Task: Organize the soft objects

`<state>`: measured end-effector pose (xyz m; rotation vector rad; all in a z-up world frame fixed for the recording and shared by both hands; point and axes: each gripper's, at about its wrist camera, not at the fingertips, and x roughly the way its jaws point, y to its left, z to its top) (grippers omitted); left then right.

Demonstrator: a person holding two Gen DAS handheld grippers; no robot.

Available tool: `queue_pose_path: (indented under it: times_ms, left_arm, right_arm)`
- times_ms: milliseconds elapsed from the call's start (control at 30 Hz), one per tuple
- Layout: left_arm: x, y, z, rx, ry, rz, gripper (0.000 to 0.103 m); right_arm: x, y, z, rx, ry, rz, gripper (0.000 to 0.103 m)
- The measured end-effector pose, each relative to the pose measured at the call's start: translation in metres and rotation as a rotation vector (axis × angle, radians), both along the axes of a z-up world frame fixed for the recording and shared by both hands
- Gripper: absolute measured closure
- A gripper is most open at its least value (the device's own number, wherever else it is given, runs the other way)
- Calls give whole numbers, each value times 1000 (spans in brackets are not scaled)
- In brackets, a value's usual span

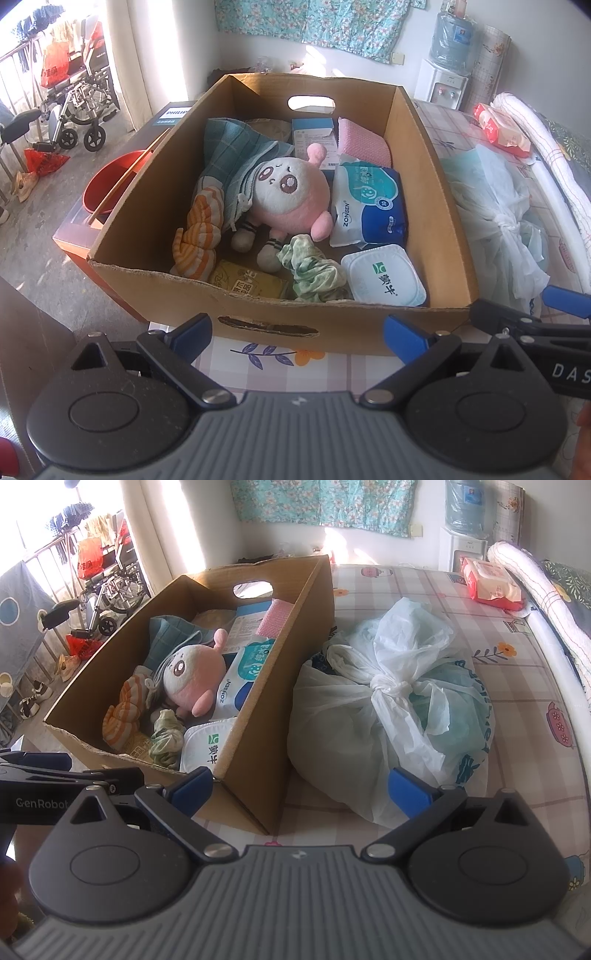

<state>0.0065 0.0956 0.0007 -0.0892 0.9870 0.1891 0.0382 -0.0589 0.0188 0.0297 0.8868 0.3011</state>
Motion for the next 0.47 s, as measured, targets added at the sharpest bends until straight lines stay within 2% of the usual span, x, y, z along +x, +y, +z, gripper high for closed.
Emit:
queue_pose_path:
  times_ms: [467]
  left_arm:
    - [0, 2, 0, 2, 0, 0, 3]
  right_arm:
    - [0, 1, 0, 0, 0, 0, 1]
